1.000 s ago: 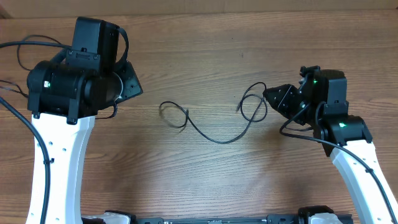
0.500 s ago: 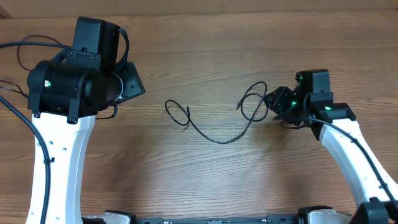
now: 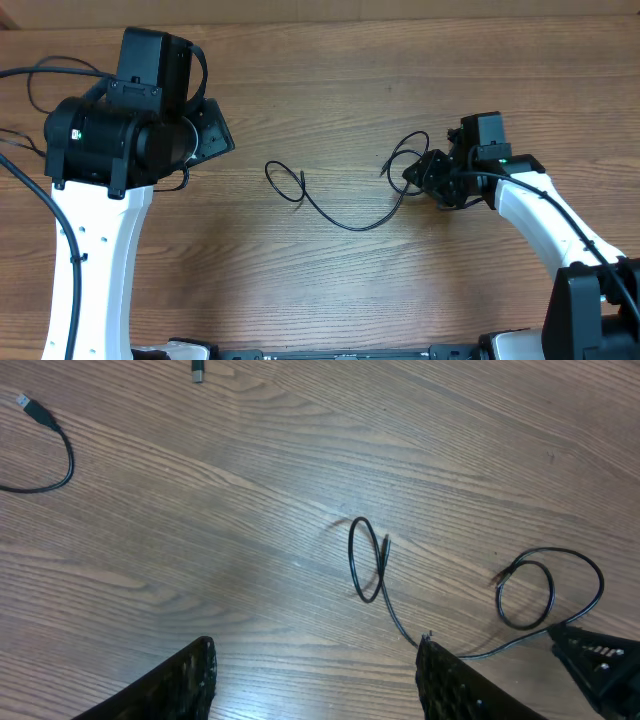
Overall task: Untangle cables
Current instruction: 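Lower the right gripper onto the cable end at center-right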
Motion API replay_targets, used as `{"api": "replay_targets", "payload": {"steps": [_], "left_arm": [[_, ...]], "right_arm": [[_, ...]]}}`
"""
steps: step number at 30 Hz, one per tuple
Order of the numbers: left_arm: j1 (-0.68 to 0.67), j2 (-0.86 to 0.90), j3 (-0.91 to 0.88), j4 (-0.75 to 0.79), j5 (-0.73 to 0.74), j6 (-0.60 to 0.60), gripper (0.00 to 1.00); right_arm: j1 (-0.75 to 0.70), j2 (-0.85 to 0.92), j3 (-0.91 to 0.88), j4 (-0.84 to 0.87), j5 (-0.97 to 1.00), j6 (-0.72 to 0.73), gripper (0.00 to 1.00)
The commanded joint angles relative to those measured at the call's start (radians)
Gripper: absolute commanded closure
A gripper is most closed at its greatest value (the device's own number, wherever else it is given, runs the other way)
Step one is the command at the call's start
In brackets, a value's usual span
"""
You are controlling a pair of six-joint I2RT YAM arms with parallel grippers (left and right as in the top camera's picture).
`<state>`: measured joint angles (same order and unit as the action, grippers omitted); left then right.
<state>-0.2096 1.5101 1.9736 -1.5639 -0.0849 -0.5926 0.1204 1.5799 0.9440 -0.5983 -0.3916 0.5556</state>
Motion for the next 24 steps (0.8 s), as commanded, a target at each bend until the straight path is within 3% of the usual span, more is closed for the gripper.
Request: {"api": "replay_targets", "payload": {"steps": [1,9,21,22,24], "left_arm": [[-0.006,0.008,0.003,-0.002,0.008,0.01,0.35],[-0.007,0.008,0.003,-0.01,0.008,0.01,0.32],[-0.007,0.008,0.003,-0.01,0.019,0.01,0.32],[-0.007,0.008,0.003,-0.01,0.019,0.01,0.32],[-0.007,0.008,0.003,-0.01,0.019,0.01,0.31]], "right_arm": [[0.038,0.003,0.005,0.023,0.004,-0.015,0.53],[0.127,0.004,0.004,0.028,0.236,-0.006,0.53],[0.154,0.076,0.004,0.039,0.245,0.014,0.53],[0.154,0.085,0.004,0.044,0.227,0.026,0.55],[0.154,0.098,0.004,0.064,0.177,0.027,0.67]]}}
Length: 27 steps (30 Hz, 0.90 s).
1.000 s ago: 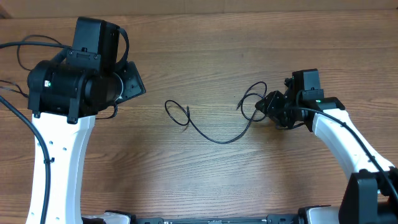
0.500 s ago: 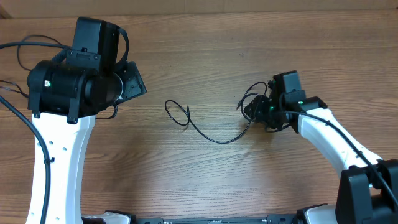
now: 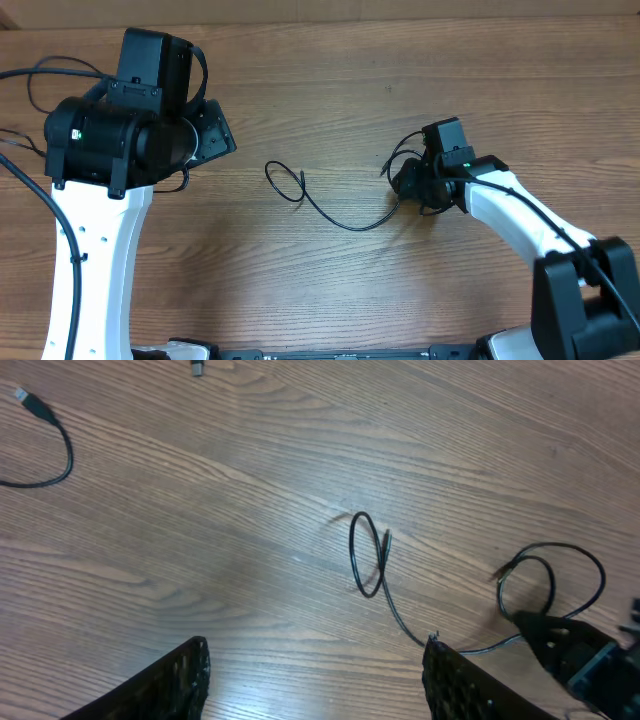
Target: Untangle cables
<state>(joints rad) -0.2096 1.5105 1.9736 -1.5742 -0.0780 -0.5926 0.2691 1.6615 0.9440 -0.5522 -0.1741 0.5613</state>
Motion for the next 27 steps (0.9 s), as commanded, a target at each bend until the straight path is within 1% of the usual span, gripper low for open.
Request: {"api": "replay_targets", "payload": {"steps": [1,2,5,8,13,18,21,27], "left_arm": [[-0.007,0.008,0.003,0.0,0.012,0.01,0.31],[-0.007,0.008,0.003,0.0,0.012,0.01,0.31],[-0.007,0.008,0.003,0.0,0.014,0.01,0.31],[-0.007,0.008,0.0,0.001,0.028,0.019,0.27],[-0.007,0.014,-0.003,0.002,0.047,0.023,0.23],[-0.007,0.033,-0.003,0.009,0.135,0.1,0.22],[-0.007,0.051,-0.003,0.008,0.158,0.111,0.22],[-0.007,0.098,-0.003,0.008,0.199,0.134,0.21]], "right_arm": [[0.005,0.019,0.004,0.032,-0.068,0.021,0.76],[0.005,0.018,0.004,0.047,-0.093,0.021,0.83],[0.005,0.018,0.005,0.069,-0.17,0.021,0.96],[0.004,0.012,0.009,0.076,-0.253,0.021,0.96],[0.004,-0.025,0.058,0.077,-0.48,0.009,0.96],[0.004,-0.098,0.134,0.08,-0.711,-0.037,0.96],[0.004,-0.16,0.184,0.081,-0.821,-0.04,0.96],[0.004,-0.301,0.254,0.094,-0.86,-0.04,0.96]]}}
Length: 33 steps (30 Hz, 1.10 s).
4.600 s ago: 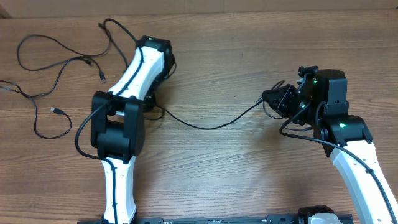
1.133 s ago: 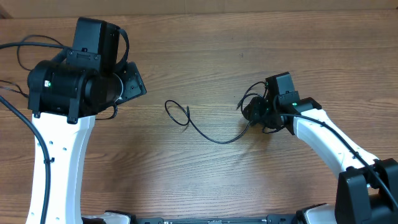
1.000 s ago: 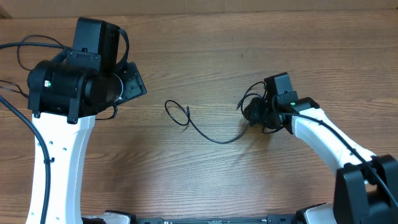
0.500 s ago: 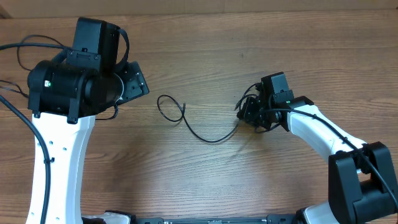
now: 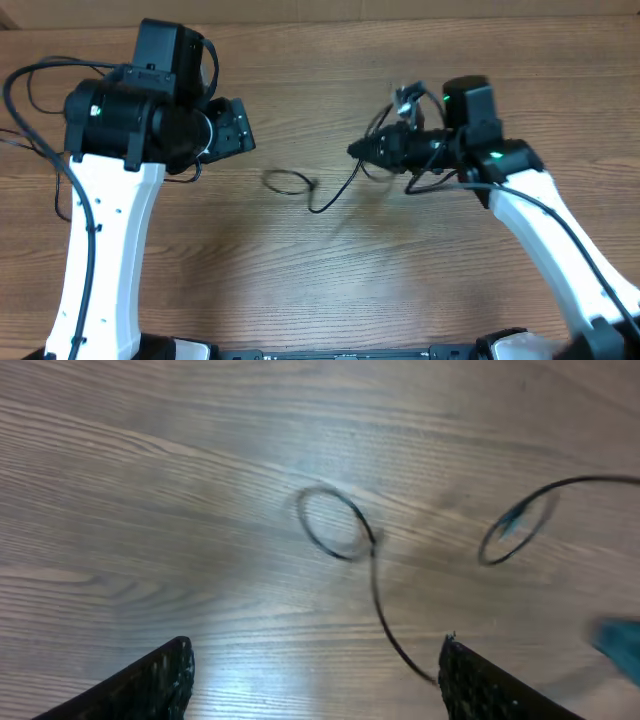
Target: Untangle cables
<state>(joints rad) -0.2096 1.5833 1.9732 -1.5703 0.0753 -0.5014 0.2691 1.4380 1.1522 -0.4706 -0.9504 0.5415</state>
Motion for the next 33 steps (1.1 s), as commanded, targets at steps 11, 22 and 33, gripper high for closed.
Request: {"api": "replay_targets", "payload": {"steps": [11,22,33], "left_arm": [[-0.007,0.081,-0.003,0.043,0.23,0.132,0.18],[-0.008,0.091,-0.003,0.116,0.519,0.253,0.16],[-0.067,0.094,-0.003,0.167,0.661,0.367,0.13]], "right_arm": [[0.005,-0.332,0.055,0.151,-0.104,0.087,0.96],[0.005,-0.364,0.055,0.244,-0.234,0.094,0.96],[0.007,-0.364,0.055,0.357,-0.235,0.196,0.96]]}}
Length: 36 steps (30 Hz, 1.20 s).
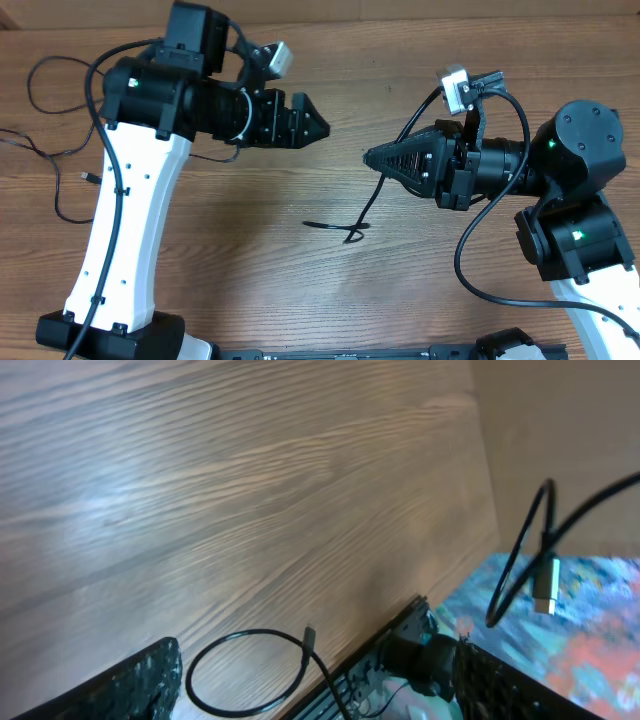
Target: Untangle cables
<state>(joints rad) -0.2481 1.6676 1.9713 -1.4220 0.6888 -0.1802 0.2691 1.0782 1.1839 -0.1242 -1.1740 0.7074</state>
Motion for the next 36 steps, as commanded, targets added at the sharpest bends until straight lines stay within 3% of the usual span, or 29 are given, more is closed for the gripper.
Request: {"api": "replay_targets", "payload": {"steps": [1,11,20,25,36], "left_arm": [[-0.051,0.012,-0.001,0.042,0.037,0.045,0.13],[-0.139,0.079,-0.001,0.165,-0.011,0.019,0.05],[-0.188,0.196,-0.001,0.216,0.306,0.217,0.04],[-0.216,0.208,-0.001,0.215,0.335,0.29,0.04],[-0.201,0.208,-0.001,0.206,0.325,0.307,0.05]], "right_arm": [[0.007,-0.005,0.024,0.011,-0.011,0.042,0.96],[0.007,-0.005,0.024,0.012,-0.019,0.078,0.96],[0.007,-0.005,0.024,0.015,-0.018,0.078,0.96],[0.006,-0.003,0.024,0.015,-0.018,0.077,0.96],[0.006,0.028,0.024,0.015,-0.017,0.077,0.96]]}}
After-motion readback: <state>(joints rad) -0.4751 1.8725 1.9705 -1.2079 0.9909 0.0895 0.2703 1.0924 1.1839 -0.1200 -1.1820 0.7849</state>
